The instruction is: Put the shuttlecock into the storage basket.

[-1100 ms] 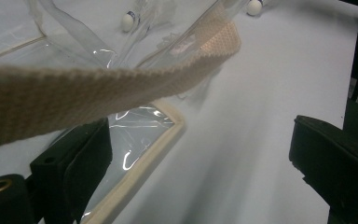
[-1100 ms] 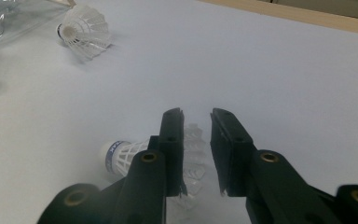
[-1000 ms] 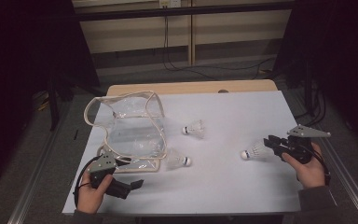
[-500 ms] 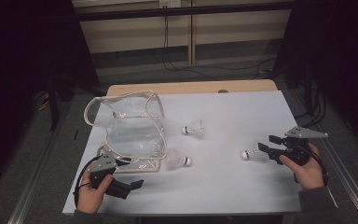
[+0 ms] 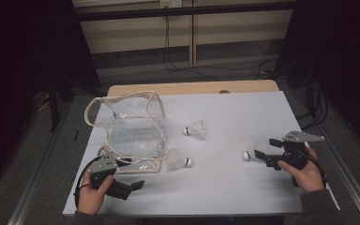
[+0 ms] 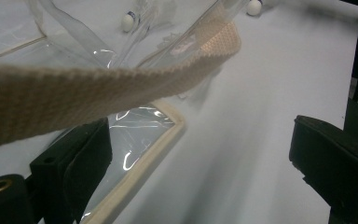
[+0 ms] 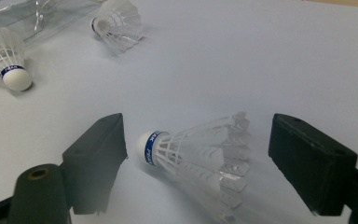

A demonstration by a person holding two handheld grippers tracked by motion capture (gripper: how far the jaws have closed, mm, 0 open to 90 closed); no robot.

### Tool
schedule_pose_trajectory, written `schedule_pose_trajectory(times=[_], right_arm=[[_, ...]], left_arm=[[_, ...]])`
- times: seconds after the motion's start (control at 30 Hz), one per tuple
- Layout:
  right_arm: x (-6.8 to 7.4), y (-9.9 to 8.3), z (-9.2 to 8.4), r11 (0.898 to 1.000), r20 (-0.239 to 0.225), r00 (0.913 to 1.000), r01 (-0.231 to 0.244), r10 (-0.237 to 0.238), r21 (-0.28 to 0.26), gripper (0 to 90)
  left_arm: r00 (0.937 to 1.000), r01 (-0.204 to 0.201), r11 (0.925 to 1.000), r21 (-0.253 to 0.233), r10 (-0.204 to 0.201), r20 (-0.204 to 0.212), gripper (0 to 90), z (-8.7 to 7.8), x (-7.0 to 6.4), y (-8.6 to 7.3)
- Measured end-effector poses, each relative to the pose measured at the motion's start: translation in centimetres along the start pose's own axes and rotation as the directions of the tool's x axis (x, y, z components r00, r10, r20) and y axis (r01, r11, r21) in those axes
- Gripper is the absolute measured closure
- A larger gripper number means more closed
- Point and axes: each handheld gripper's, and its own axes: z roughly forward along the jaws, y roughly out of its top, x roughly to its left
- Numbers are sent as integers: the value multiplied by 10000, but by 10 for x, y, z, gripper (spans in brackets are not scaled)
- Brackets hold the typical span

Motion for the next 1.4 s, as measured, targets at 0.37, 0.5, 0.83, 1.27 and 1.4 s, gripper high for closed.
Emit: schedule_pose_trajectory(times=[0.37, 0.5, 0.83, 1.27, 1.4], right_arm=[[2, -6, 4, 9984, -4, 9993, 384, -384, 422, 151], [0, -7, 4, 9979, -99, 9991, 415, -411, 494, 230], [-1, -10, 3, 9960, -460, 9973, 605, -575, 663, 418], [-1, -12, 5, 9921, -603, 9942, 935, -886, 832, 536], [0, -13, 6, 9897, -642, 9931, 1040, -979, 984, 571]], left_arm=[[10000, -33, 10000, -27, 33, -16, 54, 0, 0, 0], [10000, -35, 10000, -22, 35, -23, 54, 0, 0, 0], [10000, -48, 10000, -6, 48, -7, 54, 0, 0, 0], [10000, -63, 10000, -2, 63, -34, 55, 0, 0, 0], [10000, -66, 10000, 5, 66, -32, 55, 0, 0, 0]])
